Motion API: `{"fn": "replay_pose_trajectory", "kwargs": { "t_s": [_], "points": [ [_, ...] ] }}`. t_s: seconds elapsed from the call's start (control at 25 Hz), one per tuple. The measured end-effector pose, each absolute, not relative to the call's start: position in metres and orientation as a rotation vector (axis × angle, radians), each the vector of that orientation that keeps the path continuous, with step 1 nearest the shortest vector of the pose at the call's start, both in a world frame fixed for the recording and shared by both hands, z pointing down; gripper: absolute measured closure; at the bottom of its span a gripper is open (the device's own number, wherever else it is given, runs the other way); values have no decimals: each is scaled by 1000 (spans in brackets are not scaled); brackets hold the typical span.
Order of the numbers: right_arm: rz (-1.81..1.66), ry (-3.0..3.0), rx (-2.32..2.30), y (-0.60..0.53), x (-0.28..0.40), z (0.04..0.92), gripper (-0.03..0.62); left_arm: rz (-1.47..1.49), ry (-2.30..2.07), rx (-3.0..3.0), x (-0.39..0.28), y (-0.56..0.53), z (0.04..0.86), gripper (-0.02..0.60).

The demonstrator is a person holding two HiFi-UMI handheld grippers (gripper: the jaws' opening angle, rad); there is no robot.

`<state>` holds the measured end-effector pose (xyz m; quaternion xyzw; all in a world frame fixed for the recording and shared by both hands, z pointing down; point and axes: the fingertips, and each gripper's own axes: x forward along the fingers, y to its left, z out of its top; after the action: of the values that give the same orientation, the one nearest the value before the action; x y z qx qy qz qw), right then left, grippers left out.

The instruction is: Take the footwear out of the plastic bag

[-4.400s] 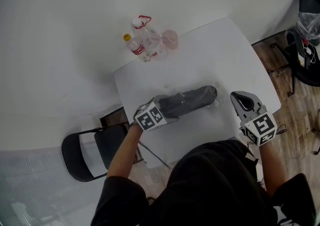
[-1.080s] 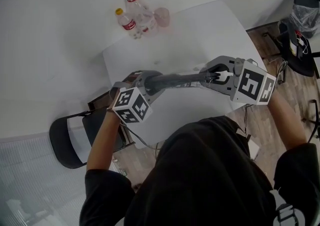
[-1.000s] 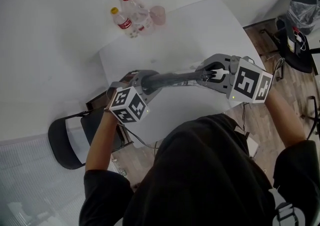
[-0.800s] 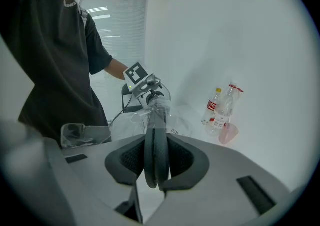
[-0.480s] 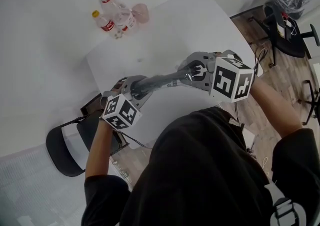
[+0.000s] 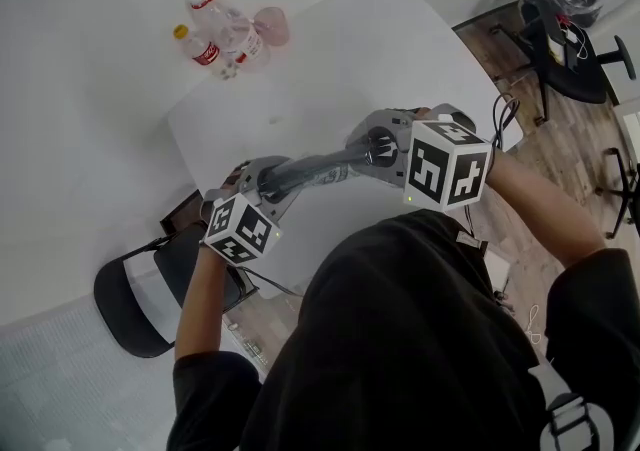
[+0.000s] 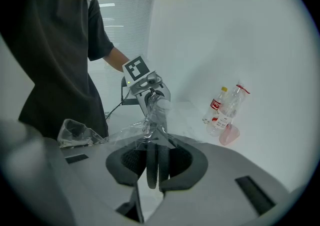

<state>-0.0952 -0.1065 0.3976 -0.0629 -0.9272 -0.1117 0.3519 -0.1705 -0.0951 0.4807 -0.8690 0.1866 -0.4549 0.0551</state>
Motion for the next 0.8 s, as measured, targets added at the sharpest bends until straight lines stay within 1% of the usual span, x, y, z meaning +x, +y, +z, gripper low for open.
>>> {"fn": "replay_pose_trajectory", "kwargs": {
  "t_s": [0.48,0.8],
  "points": [
    [-399,-2396,-222,-105,-99,392,519,-1401,610,-2613,-176,-97,483,430],
    [-403,-2387,-244,-103,-89,391,519,-1421,609,-2607,-178,-94,489,430]
  ]
}}
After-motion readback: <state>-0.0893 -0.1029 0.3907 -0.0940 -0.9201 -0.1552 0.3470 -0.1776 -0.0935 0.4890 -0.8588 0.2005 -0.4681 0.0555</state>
